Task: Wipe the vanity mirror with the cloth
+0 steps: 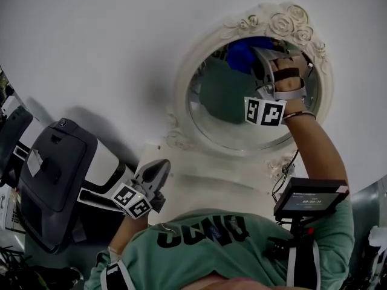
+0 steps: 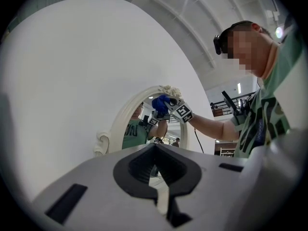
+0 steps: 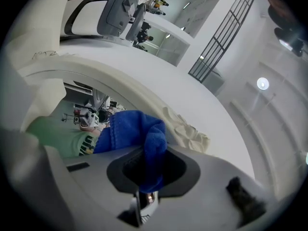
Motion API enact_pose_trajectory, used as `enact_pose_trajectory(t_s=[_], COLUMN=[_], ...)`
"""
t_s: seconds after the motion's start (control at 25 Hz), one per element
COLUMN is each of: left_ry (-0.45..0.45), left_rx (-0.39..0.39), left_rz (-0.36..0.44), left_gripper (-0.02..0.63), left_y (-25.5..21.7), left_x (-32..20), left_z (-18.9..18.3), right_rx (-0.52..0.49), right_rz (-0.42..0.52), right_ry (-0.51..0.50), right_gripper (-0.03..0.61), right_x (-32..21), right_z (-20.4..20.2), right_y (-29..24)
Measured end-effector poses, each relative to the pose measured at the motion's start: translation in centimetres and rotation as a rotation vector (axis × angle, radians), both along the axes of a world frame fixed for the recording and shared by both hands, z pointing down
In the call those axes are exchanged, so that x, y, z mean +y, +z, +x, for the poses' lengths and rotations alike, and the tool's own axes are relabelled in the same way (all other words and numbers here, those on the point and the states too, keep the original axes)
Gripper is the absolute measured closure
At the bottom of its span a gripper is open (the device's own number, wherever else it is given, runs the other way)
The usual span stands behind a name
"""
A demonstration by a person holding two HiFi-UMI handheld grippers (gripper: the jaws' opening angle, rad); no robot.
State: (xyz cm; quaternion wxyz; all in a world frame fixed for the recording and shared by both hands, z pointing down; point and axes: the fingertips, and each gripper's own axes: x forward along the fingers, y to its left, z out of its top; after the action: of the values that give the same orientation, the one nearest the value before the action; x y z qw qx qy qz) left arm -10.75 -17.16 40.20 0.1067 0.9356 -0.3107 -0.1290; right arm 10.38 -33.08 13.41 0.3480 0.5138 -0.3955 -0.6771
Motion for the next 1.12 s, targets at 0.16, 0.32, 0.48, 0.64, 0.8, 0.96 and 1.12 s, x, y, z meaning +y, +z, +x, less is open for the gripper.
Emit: enact_pose_trajectory(t_s=[0.16, 0.32, 0.48, 0.64, 0.8, 0.96, 1.12], left_ry=[0.01, 0.017, 0.035, 0.041, 0.043, 0.048, 0.057], left_rx=[-0.022, -0.036, -0.063, -0.105, -0.131, -0.138, -0.121], left_rz=[-0.047, -0.094, -0.163, -0.272, -0.322, -0.331, -0.273], left_gripper=[0.604, 0.604, 0.604, 0.604, 0.604, 0.604, 0.604], left_y=[1.3, 2.9, 5.6, 9.3, 12.0, 12.5, 9.9], left_x=[0.6, 0.0, -0.4, 0.7, 0.6, 1.3, 1.7], left_z=[0.2, 0.8, 1.8, 1.2, 0.8, 0.4, 0.7], right_rx=[0.023, 0.052, 0.057, 0.062, 0.035, 0.019, 0.049], right_rz=[-0.062, -0.137, -0.284, -0.483, -0.569, -0.613, -0.694], right_ry=[-0.019, -0.038, -0.059, -0.056, -0.031, -0.018, -0.023], right_gripper=[0.531, 0.531, 0.531, 0.531, 0.534, 0.534, 0.531], right_x=[0.3, -0.3, -0.8, -0.1, -0.7, -0.5, 0.1], right_z=[-0.3, -0.9, -1.1, -1.6, -1.2, -1.5, -2.0], right_y=[6.1, 14.5, 26.3, 40.5, 48.1, 48.5, 48.0])
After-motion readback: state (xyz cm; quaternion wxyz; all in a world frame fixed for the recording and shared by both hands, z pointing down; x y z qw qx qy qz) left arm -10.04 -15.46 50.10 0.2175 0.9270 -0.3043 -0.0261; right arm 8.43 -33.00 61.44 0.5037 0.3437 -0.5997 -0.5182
